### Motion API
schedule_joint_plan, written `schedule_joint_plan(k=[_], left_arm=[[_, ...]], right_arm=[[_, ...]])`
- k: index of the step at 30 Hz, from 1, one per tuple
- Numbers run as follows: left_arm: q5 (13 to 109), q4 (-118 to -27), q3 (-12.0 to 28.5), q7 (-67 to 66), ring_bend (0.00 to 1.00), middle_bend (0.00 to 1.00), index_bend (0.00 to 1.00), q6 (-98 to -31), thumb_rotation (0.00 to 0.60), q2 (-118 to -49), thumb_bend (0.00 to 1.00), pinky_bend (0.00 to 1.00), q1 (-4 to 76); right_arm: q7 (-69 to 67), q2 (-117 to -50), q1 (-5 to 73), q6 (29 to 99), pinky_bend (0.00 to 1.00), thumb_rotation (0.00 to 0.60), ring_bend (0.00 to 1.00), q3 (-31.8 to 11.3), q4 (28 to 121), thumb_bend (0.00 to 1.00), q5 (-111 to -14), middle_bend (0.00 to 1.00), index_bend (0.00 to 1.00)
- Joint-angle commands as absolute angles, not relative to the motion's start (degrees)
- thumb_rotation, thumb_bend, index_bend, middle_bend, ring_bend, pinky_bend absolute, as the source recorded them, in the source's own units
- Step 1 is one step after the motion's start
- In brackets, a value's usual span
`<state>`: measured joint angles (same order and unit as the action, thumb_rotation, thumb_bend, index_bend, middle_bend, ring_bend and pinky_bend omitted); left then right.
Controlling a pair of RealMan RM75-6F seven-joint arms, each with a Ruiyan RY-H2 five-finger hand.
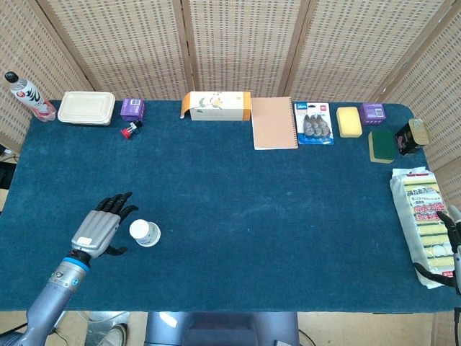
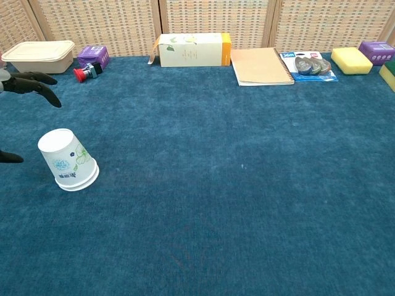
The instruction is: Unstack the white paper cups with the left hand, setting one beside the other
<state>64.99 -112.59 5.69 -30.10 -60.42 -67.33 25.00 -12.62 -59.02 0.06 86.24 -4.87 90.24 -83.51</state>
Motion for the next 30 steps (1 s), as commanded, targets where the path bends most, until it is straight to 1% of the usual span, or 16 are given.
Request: schedule_joint_plan(k=[1, 20, 23, 30], left_arm=[[63.7, -112.8, 5.8, -31.5, 0.0, 0.0, 0.23, -60.5, 0.6, -67.9, 0.17, 0.08, 26.1], [56.7, -111.3, 5.2, -35.4, 0.0, 0.0, 0.24, -60.7, 0.6, -71.3, 0.19, 0.08, 30.6], [55.8, -111.2, 4.9, -35.3, 0.0, 0.0, 0.26, -60.3, 0.6, -71.4, 0.2, 0.08, 31.1], [54.6, -111.1, 4.3, -35.2, 0.0, 0.0, 0.36, -60.5, 0.6, -71.6, 0.23, 0.08, 32.2]], right_arm=[[-12.6, -59.0, 0.1, 86.3, 0.0, 0.6, 0.0, -4.9, 90.2, 0.0, -83.5, 0.0, 0.07], [-13.7, -58.9, 0.1, 86.1, 0.0, 0.6, 0.0, -5.1, 90.0, 0.0, -83.1, 0.0, 0.07], [-13.9, -58.8, 0.1, 86.1, 0.0, 0.6, 0.0, -5.1, 90.0, 0.0, -83.0, 0.0, 0.07], [-14.2, -58.8, 0.1, 86.0, 0.0, 0.6, 0.0, -5.2, 90.0, 0.0, -83.0, 0.0, 0.07]])
